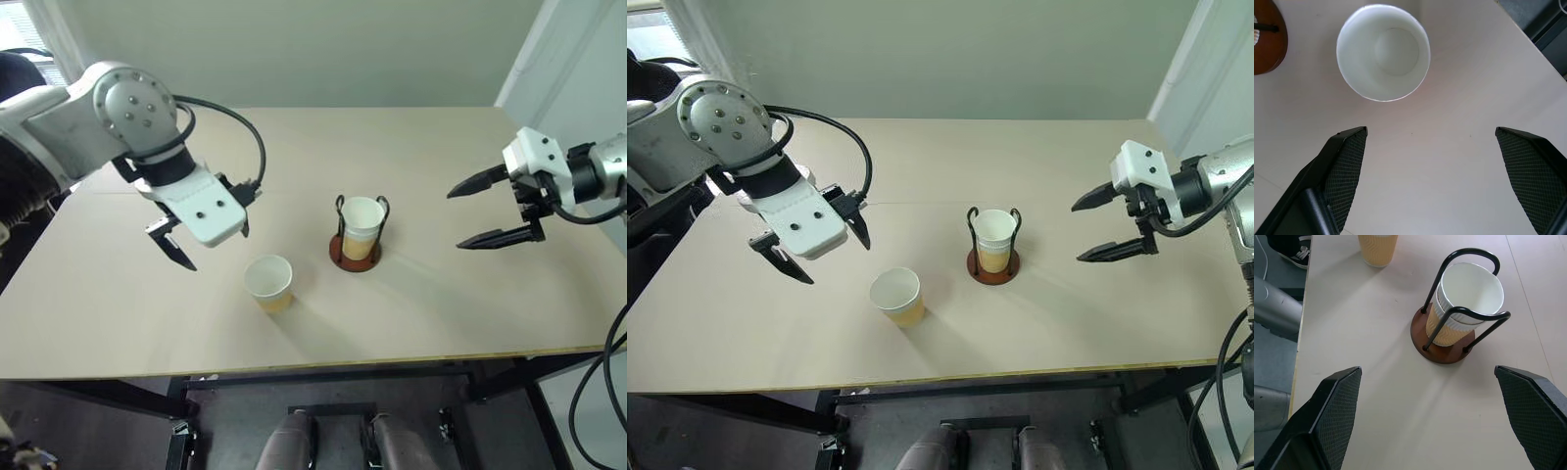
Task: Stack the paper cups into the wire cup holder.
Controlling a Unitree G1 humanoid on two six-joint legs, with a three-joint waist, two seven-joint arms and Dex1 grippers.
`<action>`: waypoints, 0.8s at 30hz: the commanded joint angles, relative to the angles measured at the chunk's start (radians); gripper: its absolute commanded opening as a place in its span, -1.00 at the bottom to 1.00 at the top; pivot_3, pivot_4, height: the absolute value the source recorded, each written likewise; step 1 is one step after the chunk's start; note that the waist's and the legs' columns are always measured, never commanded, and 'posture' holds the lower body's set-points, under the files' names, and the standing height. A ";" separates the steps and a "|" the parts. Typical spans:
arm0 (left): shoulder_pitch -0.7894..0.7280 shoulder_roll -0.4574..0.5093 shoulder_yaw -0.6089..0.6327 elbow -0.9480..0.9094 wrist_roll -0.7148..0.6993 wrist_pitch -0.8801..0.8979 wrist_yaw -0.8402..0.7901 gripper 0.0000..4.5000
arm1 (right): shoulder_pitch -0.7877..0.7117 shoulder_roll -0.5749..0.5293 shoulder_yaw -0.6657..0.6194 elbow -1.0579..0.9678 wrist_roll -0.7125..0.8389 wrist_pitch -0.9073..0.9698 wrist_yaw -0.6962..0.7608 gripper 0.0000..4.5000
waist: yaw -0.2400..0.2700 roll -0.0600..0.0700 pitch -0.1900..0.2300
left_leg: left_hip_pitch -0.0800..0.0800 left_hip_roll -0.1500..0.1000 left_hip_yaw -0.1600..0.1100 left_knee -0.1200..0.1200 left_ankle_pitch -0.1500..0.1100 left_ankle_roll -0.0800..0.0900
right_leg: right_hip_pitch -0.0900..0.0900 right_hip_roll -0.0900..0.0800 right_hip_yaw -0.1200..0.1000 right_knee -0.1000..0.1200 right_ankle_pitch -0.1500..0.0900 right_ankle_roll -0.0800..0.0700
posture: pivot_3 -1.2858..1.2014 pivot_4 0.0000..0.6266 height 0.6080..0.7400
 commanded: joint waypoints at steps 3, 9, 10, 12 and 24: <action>0.004 0.043 0.000 -0.113 -0.031 0.038 -0.028 0.99 | -0.034 -0.018 0.006 -0.013 0.037 0.000 0.004 0.98 | -0.002 0.000 0.000 | 0.000 0.000 0.000 -0.003 0.000 -0.001 | -0.001 0.000 0.000 0.000 -0.001 -0.001 | 0.03 -0.52 1.00; 0.027 0.073 0.000 -0.167 -0.010 0.039 -0.028 0.99 | -0.033 -0.015 0.005 -0.010 0.041 0.005 0.004 0.98 | -0.003 0.000 0.000 | 0.000 0.001 -0.001 -0.006 -0.002 -0.003 | -0.002 0.000 -0.001 0.000 -0.004 -0.003 | 0.03 -0.52 1.00; 0.033 0.073 0.003 -0.167 -0.004 0.036 -0.028 0.99 | -0.033 -0.014 0.005 -0.010 0.041 0.006 0.004 0.98 | -0.003 0.000 0.000 | 0.001 0.001 -0.001 -0.006 -0.002 -0.003 | -0.002 0.000 -0.001 0.000 -0.004 -0.003 | 0.03 -0.52 1.00; 0.061 0.068 0.022 -0.157 0.023 0.021 -0.028 0.99 | -0.034 -0.009 0.003 -0.008 0.041 0.008 0.004 0.98 | -0.003 0.000 0.000 | 0.001 0.001 -0.001 -0.006 -0.002 -0.003 | -0.002 0.000 -0.001 0.000 -0.004 -0.003 | 0.03 -0.52 1.00; 0.373 -0.058 0.354 -0.061 0.224 -0.043 -0.028 0.99 | -0.032 0.001 0.002 -0.011 0.038 0.008 0.004 0.98 | -0.002 0.000 0.000 | 0.001 0.001 -0.001 -0.004 -0.001 -0.002 | -0.001 0.000 -0.001 0.001 -0.003 -0.003 | 0.03 -0.52 1.00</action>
